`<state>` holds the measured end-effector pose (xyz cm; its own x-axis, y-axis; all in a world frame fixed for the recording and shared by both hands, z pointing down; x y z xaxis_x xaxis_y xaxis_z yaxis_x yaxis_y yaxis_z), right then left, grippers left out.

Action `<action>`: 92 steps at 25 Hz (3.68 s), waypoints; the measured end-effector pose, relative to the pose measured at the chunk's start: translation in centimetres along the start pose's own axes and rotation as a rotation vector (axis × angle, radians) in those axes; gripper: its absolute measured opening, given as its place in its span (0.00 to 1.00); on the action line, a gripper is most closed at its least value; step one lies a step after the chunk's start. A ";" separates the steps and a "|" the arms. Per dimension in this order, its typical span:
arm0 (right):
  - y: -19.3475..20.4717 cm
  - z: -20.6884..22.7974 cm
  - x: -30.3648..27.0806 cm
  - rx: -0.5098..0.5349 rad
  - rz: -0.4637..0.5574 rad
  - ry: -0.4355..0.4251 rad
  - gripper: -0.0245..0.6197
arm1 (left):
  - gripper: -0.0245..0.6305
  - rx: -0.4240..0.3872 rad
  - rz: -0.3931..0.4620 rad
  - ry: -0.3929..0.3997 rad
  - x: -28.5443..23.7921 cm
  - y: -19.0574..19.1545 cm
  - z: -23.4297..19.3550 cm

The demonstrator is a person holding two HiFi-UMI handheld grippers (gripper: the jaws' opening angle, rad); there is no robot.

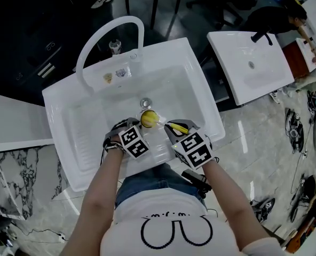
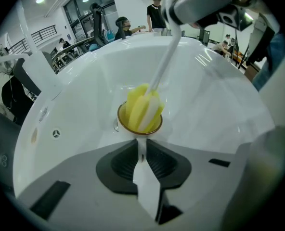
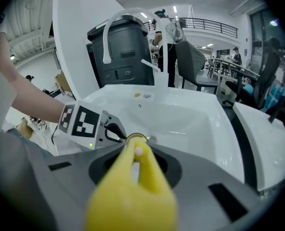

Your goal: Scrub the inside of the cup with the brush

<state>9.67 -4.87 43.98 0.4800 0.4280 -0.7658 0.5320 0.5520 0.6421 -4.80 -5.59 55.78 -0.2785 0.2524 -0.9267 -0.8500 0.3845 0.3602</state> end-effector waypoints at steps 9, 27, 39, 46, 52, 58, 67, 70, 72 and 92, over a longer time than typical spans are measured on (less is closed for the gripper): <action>-0.4 -0.3 -3.4 0.019 -0.054 -0.038 0.10 | 0.14 0.007 -0.006 -0.007 -0.1 0.2 0.0; -3.0 -1.2 1.9 0.106 0.117 -0.050 0.10 | 0.14 -0.108 -0.013 -0.058 -0.4 -1.0 1.4; -4.6 -1.5 -4.4 0.204 -0.050 -0.101 0.10 | 0.14 -0.129 -0.020 -0.052 -0.2 -1.1 1.4; -4.6 -2.6 -8.1 0.285 -0.120 -0.121 0.10 | 0.14 -0.135 -0.018 -0.050 -0.3 -1.2 1.4; -4.6 -0.6 -6.4 0.148 -0.088 -0.097 0.10 | 0.14 -0.143 -0.029 -0.050 -0.4 -0.8 1.8; -2.9 1.7 -1.3 -0.130 -0.007 -0.063 0.10 | 0.14 -0.109 -0.043 -0.030 -0.6 -0.5 2.1; -1.6 2.0 -1.1 -0.277 0.054 0.012 0.10 | 0.13 -0.041 -0.031 -0.017 -0.5 -0.4 1.7; -1.5 1.8 -3.6 -0.293 0.032 0.031 0.10 | 0.13 -0.035 -0.028 -0.014 -0.5 -0.4 1.6; -1.5 1.7 -5.2 -0.306 0.012 0.039 0.10 | 0.13 -0.034 -0.030 -0.014 -0.6 -0.4 1.7; -1.3 1.6 0.4 -0.561 0.106 0.072 0.10 | 0.13 0.465 0.039 0.168 -1.0 1.3 0.2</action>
<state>10.28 -6.55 42.92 0.4511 0.5386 -0.7116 0.0227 0.7902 0.6124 -5.53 -5.11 57.18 -0.4071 0.1429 -0.9021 -0.5586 0.7425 0.3697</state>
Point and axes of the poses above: the fingertips, and each gripper's own axes: x backward along the fingers, z to its right, y out of its underside, the point moved 8 cm from there along x, backward along the fingers, and after that the axes turned 4 degrees about y, right-handed, at the moved point
